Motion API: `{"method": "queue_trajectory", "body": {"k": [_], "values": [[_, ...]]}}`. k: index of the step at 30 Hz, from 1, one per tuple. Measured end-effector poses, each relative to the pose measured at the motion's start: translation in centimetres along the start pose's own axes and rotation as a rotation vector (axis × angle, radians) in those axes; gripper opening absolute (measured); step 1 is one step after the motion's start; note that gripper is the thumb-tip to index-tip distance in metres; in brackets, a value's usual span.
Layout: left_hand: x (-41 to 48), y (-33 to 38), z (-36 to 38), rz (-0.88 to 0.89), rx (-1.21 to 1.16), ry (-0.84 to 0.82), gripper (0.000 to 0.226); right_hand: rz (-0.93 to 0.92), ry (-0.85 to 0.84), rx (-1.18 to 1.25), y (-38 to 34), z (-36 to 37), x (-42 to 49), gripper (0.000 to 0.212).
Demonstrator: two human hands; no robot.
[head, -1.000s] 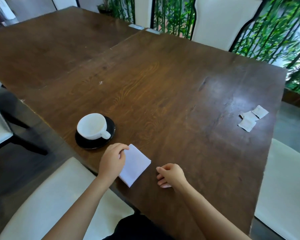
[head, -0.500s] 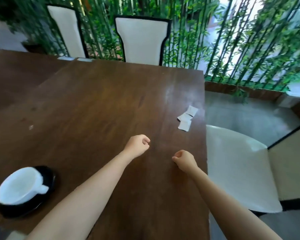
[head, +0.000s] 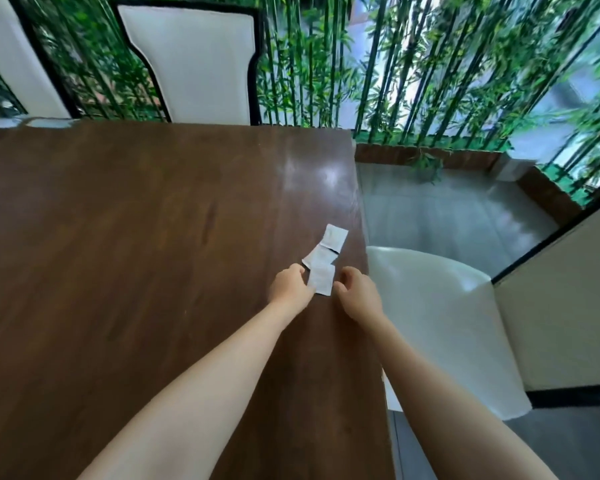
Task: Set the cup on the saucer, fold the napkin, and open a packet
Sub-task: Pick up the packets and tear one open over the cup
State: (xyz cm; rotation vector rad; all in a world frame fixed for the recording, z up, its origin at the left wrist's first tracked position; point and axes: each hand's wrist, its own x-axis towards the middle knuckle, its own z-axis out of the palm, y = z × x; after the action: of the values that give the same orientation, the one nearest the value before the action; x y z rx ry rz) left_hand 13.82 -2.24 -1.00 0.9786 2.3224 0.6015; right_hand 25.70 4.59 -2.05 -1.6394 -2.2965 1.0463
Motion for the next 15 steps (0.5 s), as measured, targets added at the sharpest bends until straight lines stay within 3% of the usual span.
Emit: {"method": "queue_trajectory", "body": {"k": [8,15], "values": [[3.0,0.9,2.2,-0.042,-0.011,0.061,0.026,-0.009,0.043,-0.044,-0.9,1.1,3.4,0.026],[2.9,0.4,2.6,0.027,-0.063,0.108,0.015,-0.028,-0.001,0.011,-0.2,0.7,4.6,0.011]]}}
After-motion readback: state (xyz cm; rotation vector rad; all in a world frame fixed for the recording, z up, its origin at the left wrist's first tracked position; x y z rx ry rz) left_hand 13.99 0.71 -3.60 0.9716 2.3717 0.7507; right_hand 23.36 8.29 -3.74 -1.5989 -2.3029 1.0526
